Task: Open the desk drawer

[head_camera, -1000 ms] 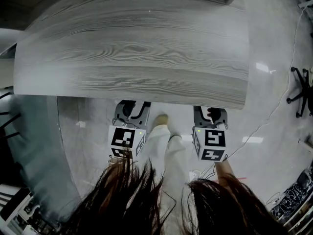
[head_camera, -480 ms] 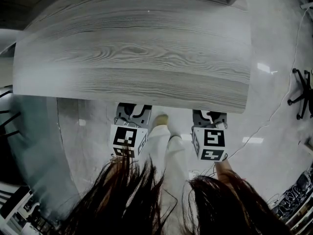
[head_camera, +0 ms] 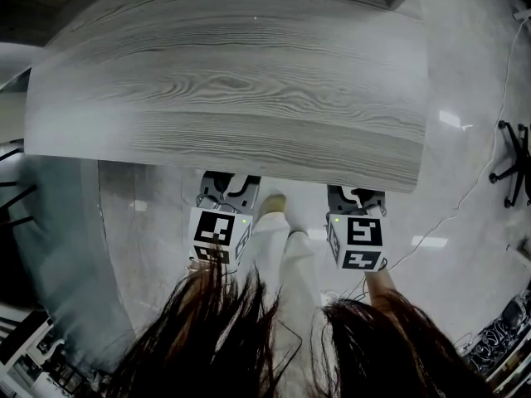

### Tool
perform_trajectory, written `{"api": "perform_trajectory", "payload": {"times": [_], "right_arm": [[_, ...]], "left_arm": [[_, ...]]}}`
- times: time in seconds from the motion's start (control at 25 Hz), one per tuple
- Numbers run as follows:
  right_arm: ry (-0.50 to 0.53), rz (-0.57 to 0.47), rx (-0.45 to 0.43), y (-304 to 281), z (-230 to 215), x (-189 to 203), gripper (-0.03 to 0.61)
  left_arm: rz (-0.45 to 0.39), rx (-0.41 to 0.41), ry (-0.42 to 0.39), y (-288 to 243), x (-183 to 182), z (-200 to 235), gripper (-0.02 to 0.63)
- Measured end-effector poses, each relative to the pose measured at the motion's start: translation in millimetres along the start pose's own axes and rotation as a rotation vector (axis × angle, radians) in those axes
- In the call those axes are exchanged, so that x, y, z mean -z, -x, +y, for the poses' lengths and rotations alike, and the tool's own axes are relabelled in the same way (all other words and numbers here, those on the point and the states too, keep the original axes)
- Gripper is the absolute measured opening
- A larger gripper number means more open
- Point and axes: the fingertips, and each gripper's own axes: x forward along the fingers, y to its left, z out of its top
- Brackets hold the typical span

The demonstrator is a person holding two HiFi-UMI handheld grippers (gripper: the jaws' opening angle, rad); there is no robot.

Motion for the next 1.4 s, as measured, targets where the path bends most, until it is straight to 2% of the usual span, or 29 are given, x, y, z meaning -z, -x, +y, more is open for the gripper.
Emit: {"api": "perform_trajectory", "payload": {"times": [0.28,1.4], "right_arm": [[0.005,-0.013,-0.007,-0.2,-0.7,-0.4,0.164],[-0.034,-0.060,0.011,-0.5,0.4,-2.1,0.163]], "left_arm": [[-0.003,0.011,-0.018,-4.6,-4.1,-9.0,0.124],[-0.056,-0.044,0.064,-4.0,-5.3,-7.4,0.124]]}}
